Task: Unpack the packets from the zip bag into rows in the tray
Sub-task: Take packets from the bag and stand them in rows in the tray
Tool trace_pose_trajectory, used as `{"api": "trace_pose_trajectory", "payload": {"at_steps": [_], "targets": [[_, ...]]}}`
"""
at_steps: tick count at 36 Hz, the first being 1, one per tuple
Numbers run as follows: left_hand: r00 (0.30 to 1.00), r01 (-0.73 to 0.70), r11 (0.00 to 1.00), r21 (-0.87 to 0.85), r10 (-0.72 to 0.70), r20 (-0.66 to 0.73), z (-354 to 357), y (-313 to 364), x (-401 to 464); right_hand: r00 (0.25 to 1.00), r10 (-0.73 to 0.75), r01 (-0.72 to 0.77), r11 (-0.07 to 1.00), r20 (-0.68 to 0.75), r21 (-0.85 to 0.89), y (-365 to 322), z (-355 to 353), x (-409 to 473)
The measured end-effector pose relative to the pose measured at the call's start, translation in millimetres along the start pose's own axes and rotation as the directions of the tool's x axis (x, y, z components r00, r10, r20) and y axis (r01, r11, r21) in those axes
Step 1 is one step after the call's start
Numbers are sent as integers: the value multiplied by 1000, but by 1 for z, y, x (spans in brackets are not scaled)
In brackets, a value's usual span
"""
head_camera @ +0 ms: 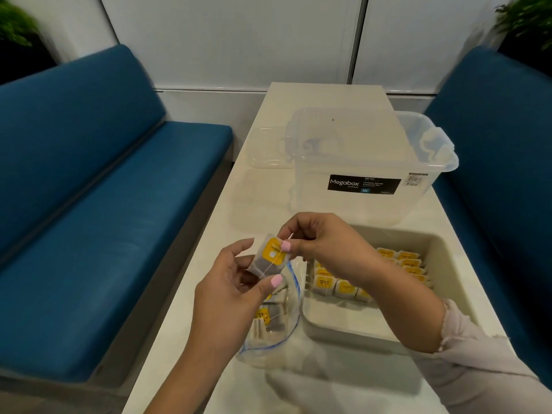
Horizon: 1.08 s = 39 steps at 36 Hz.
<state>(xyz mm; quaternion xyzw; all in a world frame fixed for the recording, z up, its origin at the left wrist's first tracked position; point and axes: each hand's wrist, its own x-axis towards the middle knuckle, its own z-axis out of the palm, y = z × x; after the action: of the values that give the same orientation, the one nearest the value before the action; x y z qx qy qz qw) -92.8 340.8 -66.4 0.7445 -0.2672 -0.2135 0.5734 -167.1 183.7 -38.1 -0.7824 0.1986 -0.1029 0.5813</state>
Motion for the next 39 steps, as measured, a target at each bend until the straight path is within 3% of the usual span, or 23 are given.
{"api": "trace_pose_trajectory", "payload": {"at_steps": [3, 17, 25, 32, 39], "targets": [[1000, -3, 995, -101, 3, 3, 3, 4, 2, 1000, -18, 18, 1000, -11, 19, -3, -4, -3], [998, 22, 981, -193, -10, 65, 9, 4, 4, 996, 7, -2, 999, -87, 53, 3, -10, -8], [985, 163, 908, -386, -127, 118, 13, 2, 5, 992, 0, 10, 997, -127, 82, 1, -11, -10], [998, 54, 967, -248, -47, 32, 19, 4, 5, 994, 31, -33, 999, -100, -20, -3, -17, -17], [994, -54, 995, -82, 62, 94, 38, 10, -1, 992, 33, -57, 979, -126, -196, -4, -48, -35]]}}
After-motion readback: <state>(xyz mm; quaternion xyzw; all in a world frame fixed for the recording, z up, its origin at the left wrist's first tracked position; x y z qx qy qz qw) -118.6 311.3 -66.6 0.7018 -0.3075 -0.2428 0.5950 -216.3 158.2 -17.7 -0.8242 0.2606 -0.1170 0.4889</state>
